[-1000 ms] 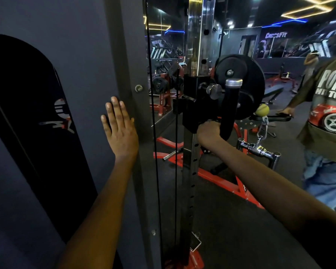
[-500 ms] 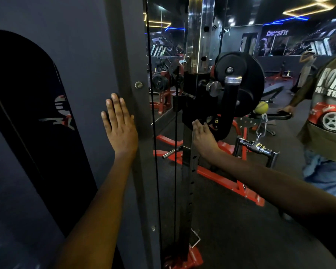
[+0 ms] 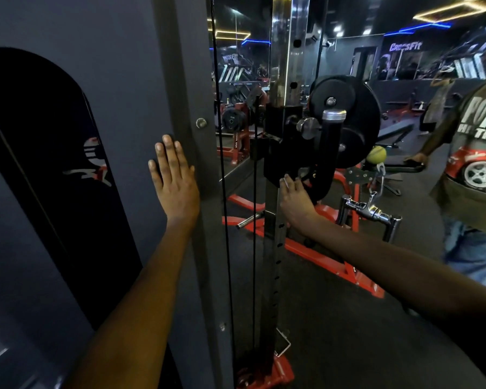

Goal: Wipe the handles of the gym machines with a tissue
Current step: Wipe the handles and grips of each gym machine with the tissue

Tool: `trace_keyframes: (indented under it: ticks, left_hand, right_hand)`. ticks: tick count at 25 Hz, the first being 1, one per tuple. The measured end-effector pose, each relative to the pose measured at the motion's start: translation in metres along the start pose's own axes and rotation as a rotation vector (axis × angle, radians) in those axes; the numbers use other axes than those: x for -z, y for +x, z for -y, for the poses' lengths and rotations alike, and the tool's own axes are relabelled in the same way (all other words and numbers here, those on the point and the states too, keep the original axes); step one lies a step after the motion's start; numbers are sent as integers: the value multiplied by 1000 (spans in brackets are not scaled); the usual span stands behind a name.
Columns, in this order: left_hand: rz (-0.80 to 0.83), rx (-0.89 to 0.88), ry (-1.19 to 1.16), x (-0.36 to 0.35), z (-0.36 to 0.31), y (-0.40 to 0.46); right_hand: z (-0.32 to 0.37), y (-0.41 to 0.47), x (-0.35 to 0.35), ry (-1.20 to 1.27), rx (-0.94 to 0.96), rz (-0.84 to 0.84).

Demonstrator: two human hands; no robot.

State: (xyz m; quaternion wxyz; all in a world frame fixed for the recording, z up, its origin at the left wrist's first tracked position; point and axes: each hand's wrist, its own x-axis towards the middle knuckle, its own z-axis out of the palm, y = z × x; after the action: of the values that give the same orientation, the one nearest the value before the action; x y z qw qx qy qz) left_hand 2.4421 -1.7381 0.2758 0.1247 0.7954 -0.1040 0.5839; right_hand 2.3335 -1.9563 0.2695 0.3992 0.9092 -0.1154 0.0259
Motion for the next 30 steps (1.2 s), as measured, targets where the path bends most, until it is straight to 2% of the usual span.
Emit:
trace_keyframes:
  ticks: [1,3,5,6,8,9,12,13,14,15,17,18,19,23,27,30]
  left_hand:
    - [-6,-1,6,0,0,1]
    - [-5,0,0,1,1,3]
    - [15,15,-12,2,0,1]
    - [33,29,-22,3,0,-1]
    - [47,48,-44,5,0,-7]
    - [49,49,-48,5,0,-8]
    - [62,37,-62,4,0,-6]
    - [63,42,-63,4,0,-5]
    - [60,47,-60,5,-2,-3]
    - [59,53,-58,6,-3,-1]
    - [73,71,-68,8,-5,0]
    - [77,79,-76,10,-6,-1]
    - [79,84,-81,11,-5,-2]
    - [67,105,-66,9,-8,-6]
    - [60,178,-38,5,-17,-2]
    - [84,176,-10,8,-16,-4]
  right_hand:
    - [-3,-9,-5,-3,51,-38]
    - [-14,-35,-22,-6,151,-299]
    - [-21,-60,-48,181,151,-614]
    - [-21,-72,-61,352,148,-662]
    - [-6,-89,-80,806,39,-591]
    - [3,-92,-78,1080,-104,-531]
    - [-2,-67,-66,1953,-772,-437]
    - [-15,-54,-69,2196,-816,-391]
    - [-27,-34,-72,2403,-756,-327]
    - [-40,-17,-71,2507,-599,-211]
    - [-59,-8,-55,2532,-252,-41]
    - [-61,-8,-50,2507,-138,16]
    - [-61,-13,-51,2486,-108,31]
    - [-52,-25,-84,2650,-225,-27]
    - [-68,8,-69,2526,-340,66]
    - [-62,12,-62,2603,-344,171]
